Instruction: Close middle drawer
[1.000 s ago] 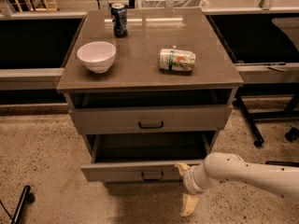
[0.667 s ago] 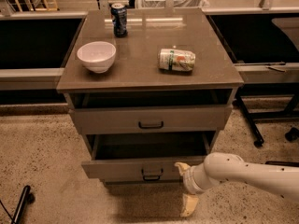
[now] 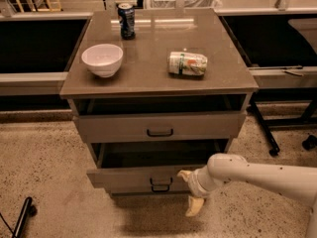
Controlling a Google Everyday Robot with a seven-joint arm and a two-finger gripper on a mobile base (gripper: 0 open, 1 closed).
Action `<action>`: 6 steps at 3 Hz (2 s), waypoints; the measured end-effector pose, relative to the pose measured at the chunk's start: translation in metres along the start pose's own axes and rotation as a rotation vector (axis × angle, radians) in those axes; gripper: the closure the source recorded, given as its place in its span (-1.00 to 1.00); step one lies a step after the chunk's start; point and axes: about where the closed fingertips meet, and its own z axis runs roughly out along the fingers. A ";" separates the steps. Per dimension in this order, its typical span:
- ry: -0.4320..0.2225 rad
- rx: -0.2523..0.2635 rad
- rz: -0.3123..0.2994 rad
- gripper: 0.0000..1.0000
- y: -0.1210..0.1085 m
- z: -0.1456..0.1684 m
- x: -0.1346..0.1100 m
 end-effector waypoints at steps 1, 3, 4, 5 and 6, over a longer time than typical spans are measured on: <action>0.000 0.039 -0.080 -0.08 -0.038 0.007 0.004; 0.008 0.156 -0.163 0.84 -0.071 0.001 0.006; 0.027 0.240 -0.200 0.78 -0.083 -0.005 0.010; 0.060 0.341 -0.167 0.16 -0.099 -0.009 0.016; 0.051 0.402 -0.120 -0.30 -0.103 -0.012 0.023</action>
Offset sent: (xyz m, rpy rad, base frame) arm 0.0824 0.0061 0.0055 -0.0383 -0.1909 0.0701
